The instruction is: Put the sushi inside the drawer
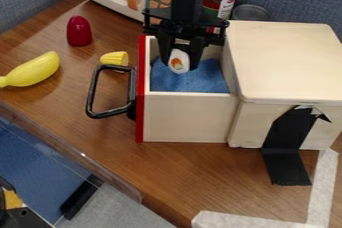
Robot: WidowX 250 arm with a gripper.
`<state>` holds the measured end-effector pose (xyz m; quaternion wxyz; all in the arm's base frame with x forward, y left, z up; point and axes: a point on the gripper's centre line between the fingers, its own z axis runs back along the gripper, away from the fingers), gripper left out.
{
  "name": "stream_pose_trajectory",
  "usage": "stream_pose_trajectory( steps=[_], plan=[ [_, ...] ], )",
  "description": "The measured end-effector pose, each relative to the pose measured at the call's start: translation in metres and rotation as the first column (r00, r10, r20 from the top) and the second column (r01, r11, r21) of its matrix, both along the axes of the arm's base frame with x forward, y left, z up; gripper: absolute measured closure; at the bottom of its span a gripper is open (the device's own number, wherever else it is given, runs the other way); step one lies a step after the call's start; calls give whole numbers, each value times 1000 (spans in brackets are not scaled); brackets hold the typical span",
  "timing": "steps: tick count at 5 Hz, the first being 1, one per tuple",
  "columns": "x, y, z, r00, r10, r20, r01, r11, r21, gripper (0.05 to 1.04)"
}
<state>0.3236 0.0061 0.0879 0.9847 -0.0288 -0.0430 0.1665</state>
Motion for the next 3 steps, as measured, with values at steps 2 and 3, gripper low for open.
stream_pose_trajectory(
  steps=[2, 3],
  plan=[
    [-10, -1, -1, 1000, -10, -11, 10, 1000, -19, 205],
    [-5, 19, 9, 999, 36, 2, -36, 998, -52, 73]
  ],
)
